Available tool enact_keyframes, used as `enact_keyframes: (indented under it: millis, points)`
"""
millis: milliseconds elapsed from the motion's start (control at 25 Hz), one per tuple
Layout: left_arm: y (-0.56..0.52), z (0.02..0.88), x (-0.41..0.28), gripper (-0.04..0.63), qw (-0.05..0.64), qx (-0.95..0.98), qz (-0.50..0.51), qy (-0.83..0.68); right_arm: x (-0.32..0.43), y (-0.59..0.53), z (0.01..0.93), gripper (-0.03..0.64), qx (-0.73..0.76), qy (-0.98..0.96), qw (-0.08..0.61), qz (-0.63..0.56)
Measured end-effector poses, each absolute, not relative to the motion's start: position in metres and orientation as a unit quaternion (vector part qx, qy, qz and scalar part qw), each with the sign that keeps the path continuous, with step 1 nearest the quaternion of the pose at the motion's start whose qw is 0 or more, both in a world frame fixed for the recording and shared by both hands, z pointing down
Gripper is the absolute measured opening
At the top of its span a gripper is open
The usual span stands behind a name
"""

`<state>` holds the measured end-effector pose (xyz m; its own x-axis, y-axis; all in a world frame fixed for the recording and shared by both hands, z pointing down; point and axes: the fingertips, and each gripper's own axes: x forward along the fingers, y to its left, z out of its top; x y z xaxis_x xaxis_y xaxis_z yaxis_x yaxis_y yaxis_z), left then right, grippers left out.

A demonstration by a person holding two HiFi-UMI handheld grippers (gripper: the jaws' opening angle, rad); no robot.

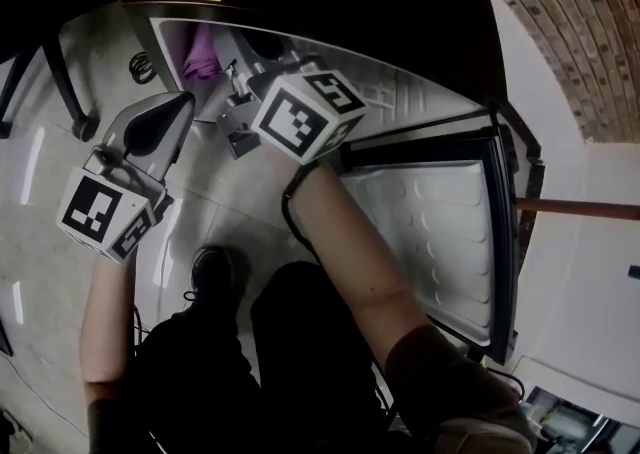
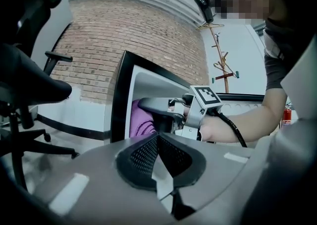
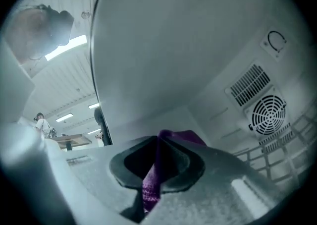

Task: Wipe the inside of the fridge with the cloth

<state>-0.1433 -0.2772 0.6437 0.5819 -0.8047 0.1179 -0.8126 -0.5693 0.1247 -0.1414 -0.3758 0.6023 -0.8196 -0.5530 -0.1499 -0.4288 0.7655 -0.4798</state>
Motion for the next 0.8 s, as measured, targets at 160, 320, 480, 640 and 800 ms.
enact_keyframes:
  millis: [160,320,480,640,800]
  points:
    - [-0.279,0.647,-0.150,0.018,0.086,0.879,0.008,-0.469,-0.159,-0.383,0.609,0.012,-0.253,0.935,0.127,-0.213]
    - [-0.274,0.659,-0.149,0.018,0.091,0.882,0.017,-0.462,-0.167,-0.386,0.627,0.012,-0.256,0.938,0.094,-0.215]
    - [-0.268,0.671,-0.146,0.017,0.101,0.885,0.031,-0.454,-0.168,-0.388,0.652,0.012,-0.277,0.937,0.032,-0.208]
    - [-0.264,0.679,-0.137,0.017,0.106,0.891,0.041,-0.439,-0.168,-0.391,0.667,0.012,-0.301,0.938,-0.053,-0.166]
    - [-0.265,0.683,-0.126,0.017,0.105,0.898,0.041,-0.425,-0.156,-0.396,0.672,0.012,-0.318,0.932,-0.089,-0.152]
